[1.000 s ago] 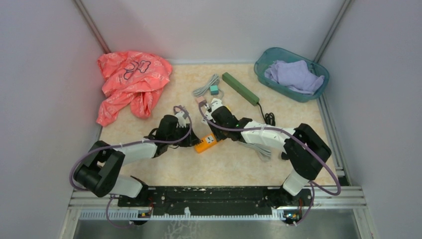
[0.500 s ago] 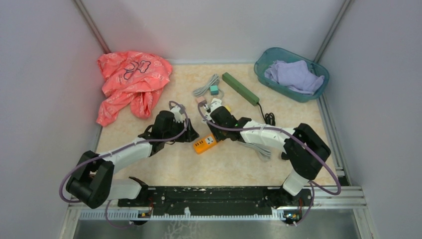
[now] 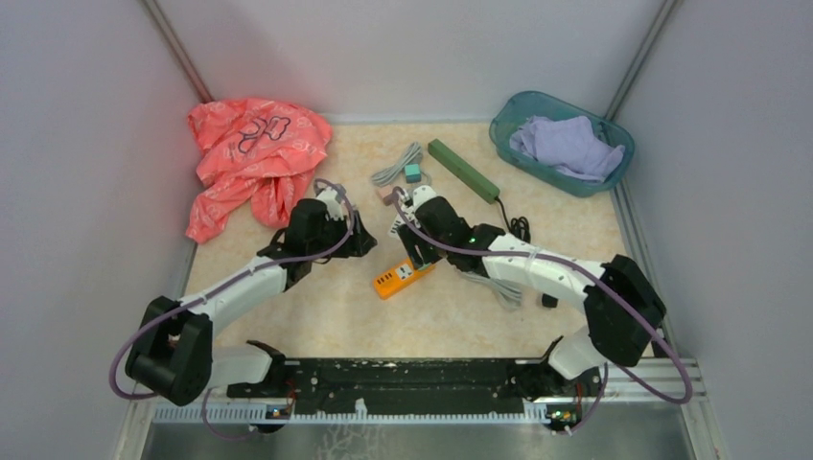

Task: Insert the plug

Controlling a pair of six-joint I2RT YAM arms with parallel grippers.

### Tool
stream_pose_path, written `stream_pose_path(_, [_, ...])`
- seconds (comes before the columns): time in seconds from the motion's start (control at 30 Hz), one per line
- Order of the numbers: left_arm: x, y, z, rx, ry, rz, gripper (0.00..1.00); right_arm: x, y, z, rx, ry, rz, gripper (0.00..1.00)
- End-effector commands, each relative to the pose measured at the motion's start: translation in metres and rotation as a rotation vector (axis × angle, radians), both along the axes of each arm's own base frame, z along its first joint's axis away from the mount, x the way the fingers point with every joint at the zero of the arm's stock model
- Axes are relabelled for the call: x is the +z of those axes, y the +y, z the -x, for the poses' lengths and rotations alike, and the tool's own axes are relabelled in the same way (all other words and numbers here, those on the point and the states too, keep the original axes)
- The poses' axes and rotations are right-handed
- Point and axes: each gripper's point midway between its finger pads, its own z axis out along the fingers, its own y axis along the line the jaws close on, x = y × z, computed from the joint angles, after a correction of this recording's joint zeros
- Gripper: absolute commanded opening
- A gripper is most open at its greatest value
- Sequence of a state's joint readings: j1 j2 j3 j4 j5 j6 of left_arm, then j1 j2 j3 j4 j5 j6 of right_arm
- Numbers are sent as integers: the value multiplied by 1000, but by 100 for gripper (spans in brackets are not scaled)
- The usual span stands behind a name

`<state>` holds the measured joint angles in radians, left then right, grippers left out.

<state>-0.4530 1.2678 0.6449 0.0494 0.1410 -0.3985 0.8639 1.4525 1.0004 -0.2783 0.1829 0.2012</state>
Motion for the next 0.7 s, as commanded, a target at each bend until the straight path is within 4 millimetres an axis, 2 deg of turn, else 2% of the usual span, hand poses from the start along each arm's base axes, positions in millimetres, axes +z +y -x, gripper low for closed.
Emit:
stream_pose_path(0.0, [12, 14, -24, 57, -29, -52, 72, 42, 3, -11, -11, -138, -146, 70])
stream_pose_path(0.17, [13, 41, -50, 150, -15, -84, 72, 41, -11, -10, -23, -199, -191, 75])
stream_pose_path(0.37, [16, 57, -77, 250, 16, -62, 73, 43, -31, -8, -63, -290, -254, 78])
stream_pose_path(0.67, [-10, 71, -103, 364, 102, -109, 75, 55, -63, -5, -188, -417, -358, 83])
